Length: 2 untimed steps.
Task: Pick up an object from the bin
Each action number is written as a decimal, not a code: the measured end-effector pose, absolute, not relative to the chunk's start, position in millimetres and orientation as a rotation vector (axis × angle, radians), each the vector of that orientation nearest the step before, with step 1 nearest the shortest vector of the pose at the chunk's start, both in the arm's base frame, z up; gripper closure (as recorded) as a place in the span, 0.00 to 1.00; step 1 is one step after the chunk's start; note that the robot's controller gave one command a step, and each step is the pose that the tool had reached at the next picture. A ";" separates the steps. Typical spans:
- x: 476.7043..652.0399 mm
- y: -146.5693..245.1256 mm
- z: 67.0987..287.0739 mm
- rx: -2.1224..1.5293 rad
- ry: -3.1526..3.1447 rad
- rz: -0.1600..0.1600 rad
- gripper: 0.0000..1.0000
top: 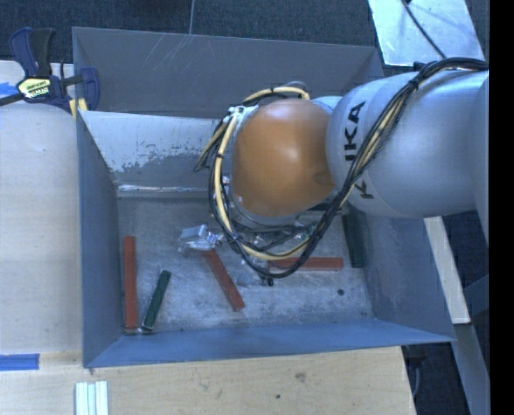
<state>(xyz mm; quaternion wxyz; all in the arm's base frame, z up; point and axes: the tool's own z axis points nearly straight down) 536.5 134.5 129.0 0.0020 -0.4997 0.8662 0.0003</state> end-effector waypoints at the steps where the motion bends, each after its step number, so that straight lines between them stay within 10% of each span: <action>1: 563.4 78.6 72.3 -2.047 2.381 0.000 0.00; 2: 564.8 80.4 75.3 -2.045 2.380 -0.002 1.00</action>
Offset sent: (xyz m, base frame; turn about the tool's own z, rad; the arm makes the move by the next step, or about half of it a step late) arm 0.0266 -0.0539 -0.0556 -0.3779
